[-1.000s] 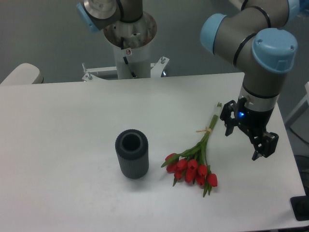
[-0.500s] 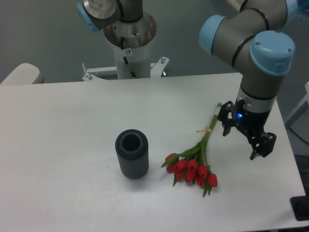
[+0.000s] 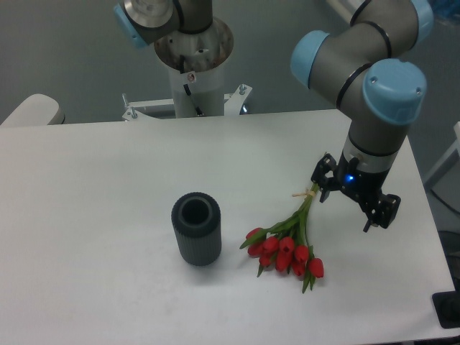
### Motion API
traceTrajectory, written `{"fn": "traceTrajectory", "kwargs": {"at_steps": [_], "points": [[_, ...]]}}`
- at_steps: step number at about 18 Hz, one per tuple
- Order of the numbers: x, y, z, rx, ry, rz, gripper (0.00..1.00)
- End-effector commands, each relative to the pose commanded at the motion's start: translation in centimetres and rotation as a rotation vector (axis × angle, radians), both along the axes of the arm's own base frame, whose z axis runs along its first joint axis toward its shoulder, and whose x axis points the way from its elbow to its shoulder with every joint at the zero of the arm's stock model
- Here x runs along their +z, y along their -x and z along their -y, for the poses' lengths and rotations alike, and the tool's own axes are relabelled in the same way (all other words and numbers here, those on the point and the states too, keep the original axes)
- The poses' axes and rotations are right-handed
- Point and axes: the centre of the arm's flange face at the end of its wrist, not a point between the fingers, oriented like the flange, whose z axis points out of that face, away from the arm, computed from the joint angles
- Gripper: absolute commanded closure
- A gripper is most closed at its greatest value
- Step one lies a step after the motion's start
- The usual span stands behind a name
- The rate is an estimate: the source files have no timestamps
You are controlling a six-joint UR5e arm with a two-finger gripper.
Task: Pick up the flowers from the table
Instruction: 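Move the open gripper toward the stems of the red tulip bunch, then lower the gripper onto the tulip stems just above the blooms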
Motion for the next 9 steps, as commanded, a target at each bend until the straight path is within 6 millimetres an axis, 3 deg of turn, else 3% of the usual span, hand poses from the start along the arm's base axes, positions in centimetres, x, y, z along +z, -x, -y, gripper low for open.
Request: {"fn": "traceTrajectory", "kwargs": {"at_steps": [4,9], "points": [[-3.4,0.4,0.9,0.154,-0.001,0.020,0.00],[-7.8,-0.1,2.1,0.173,0.034,0.087,0.00]]}}
